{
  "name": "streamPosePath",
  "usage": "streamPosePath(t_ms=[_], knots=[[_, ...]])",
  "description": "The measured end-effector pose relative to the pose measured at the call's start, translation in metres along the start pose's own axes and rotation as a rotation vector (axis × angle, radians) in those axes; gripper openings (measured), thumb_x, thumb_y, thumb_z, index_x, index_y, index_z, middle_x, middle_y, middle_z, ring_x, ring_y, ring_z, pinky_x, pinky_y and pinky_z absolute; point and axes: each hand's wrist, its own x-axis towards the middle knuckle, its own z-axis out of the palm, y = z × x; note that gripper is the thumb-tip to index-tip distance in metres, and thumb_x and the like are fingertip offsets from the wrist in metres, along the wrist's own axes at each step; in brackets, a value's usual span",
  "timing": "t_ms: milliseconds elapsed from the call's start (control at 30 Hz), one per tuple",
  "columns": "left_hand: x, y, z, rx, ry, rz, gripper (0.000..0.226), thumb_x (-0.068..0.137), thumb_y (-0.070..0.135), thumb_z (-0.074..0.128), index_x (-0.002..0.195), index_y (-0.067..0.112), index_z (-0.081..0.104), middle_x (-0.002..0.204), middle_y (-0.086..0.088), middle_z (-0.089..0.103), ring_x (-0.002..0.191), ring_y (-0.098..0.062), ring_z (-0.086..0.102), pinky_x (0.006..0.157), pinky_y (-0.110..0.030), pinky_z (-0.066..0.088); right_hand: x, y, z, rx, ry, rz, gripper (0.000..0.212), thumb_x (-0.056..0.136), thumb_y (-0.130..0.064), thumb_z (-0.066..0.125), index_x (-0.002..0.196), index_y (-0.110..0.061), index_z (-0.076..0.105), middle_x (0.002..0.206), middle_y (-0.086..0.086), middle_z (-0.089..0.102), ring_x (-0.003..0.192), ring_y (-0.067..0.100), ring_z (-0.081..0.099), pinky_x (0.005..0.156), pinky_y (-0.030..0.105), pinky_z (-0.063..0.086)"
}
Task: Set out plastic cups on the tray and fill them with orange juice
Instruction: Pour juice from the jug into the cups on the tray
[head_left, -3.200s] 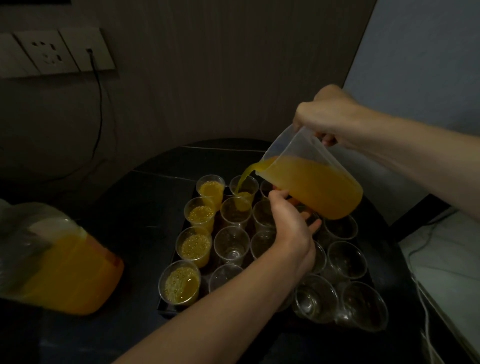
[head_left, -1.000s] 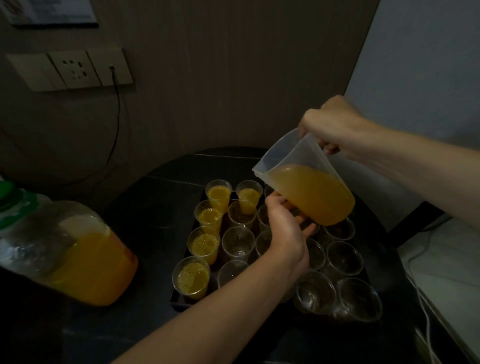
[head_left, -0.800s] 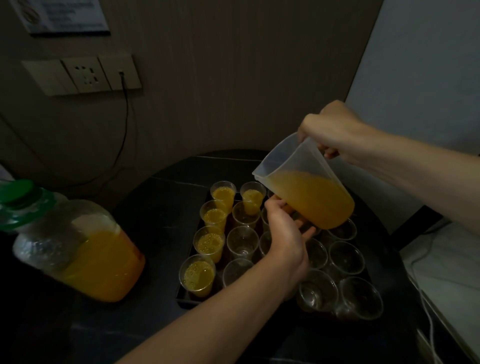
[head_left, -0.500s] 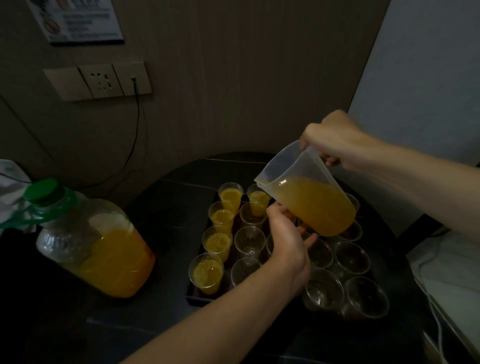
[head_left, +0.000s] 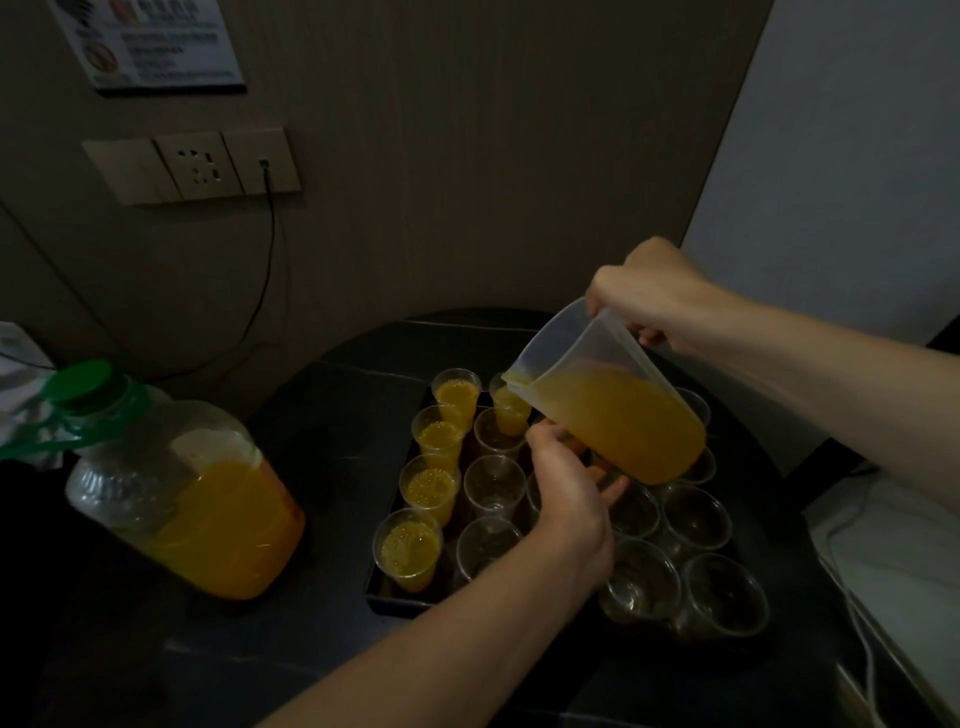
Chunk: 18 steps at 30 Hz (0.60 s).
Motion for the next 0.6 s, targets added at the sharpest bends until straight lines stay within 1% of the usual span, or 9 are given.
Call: streamPosePath(t_ms=[167,300,467,600], knots=[[0.0003,-0.0056,-0.0014,0.008,-0.001,0.001,0.028,0.106,0.042,0.030,0.121,0.029,0.050,0.128,-0.006,0.057,0.119,-0.032,0.059,0.108,-0.053,0.045,0.0019,0.0033,0.0026,-0.021,-0.002,0.002,0.012,0.085,-0.020,0.067,0.087,-0.009,0.063,0.080,0.010,0.061,0.071,0.023,0.061,0.059,0.033,0.046],[0.0001,-0.0074,0.0010,0.007,-0.002,-0.001,0.027,0.106,0.042,0.029,0.119,0.030,0.050,0.128,-0.006,0.057,0.119,-0.032,0.059,0.108,-0.053,0.045,0.0031,0.0038,0.0022,-0.044,-0.005,0.011,0.012,0.084,-0.020,0.068,0.088,-0.009,0.065,0.083,0.010,0.062,0.074,0.024,0.063,0.061,0.034,0.048],[0.0019,-0.0093,0.0019,-0.002,-0.009,-0.018,0.026,0.106,0.041,0.031,0.120,0.031,0.050,0.127,-0.006,0.057,0.119,-0.032,0.059,0.107,-0.053,0.046,0.0027,0.0043,0.0007,-0.055,-0.001,0.000,0.010,0.084,-0.019,0.067,0.085,-0.009,0.064,0.078,0.009,0.060,0.068,0.022,0.059,0.054,0.030,0.043],[0.0014,-0.0102,0.0018,0.003,-0.013,-0.017,0.030,0.105,0.041,0.031,0.127,0.029,0.049,0.126,-0.006,0.058,0.118,-0.031,0.060,0.107,-0.053,0.047,0.0030,0.0027,0.0018,-0.071,-0.017,-0.004,0.011,0.085,-0.019,0.066,0.086,-0.010,0.063,0.080,0.010,0.060,0.069,0.022,0.059,0.056,0.031,0.044]])
